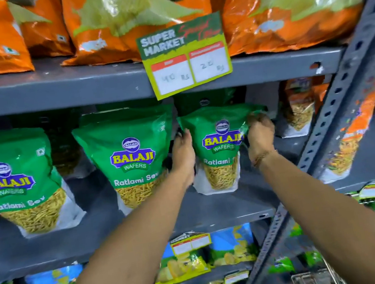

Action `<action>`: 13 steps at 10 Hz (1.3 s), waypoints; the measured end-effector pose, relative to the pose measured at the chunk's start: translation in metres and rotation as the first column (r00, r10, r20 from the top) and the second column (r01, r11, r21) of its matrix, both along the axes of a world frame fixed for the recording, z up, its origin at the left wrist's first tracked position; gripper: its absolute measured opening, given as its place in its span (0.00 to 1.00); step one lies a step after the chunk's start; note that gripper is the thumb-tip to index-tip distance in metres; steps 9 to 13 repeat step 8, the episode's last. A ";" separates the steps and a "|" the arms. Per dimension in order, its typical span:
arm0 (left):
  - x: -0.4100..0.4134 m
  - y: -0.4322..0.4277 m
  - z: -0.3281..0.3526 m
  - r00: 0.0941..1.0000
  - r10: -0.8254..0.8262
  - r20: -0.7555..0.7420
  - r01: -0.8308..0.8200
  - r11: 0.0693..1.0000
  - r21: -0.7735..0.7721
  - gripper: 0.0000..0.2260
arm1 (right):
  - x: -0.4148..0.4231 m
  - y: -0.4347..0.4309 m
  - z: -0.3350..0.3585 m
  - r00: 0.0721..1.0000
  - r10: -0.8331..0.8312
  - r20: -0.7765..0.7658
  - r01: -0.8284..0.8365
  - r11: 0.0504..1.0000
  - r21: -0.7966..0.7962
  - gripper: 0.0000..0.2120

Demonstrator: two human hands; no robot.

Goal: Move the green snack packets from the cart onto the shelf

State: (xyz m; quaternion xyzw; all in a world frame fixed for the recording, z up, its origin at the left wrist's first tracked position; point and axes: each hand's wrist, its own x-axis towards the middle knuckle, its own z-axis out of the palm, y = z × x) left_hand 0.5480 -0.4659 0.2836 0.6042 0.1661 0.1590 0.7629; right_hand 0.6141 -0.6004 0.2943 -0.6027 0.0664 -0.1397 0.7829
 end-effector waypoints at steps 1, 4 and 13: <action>0.014 0.005 0.012 0.991 0.113 0.076 -0.113 0.994 -0.001 0.14 | 0.012 -0.012 -0.001 0.993 0.122 -0.010 -0.121 0.989 0.089 0.07; -0.006 0.002 -0.058 0.963 -0.244 -0.112 0.264 0.939 0.219 0.35 | -0.025 -0.012 -0.081 0.888 0.440 -0.136 -0.430 0.898 0.094 0.35; -0.040 -0.007 -0.063 0.959 -0.120 -0.256 0.222 0.879 0.423 0.39 | -0.077 0.007 -0.083 0.931 0.034 -0.363 -0.140 0.952 -0.270 0.42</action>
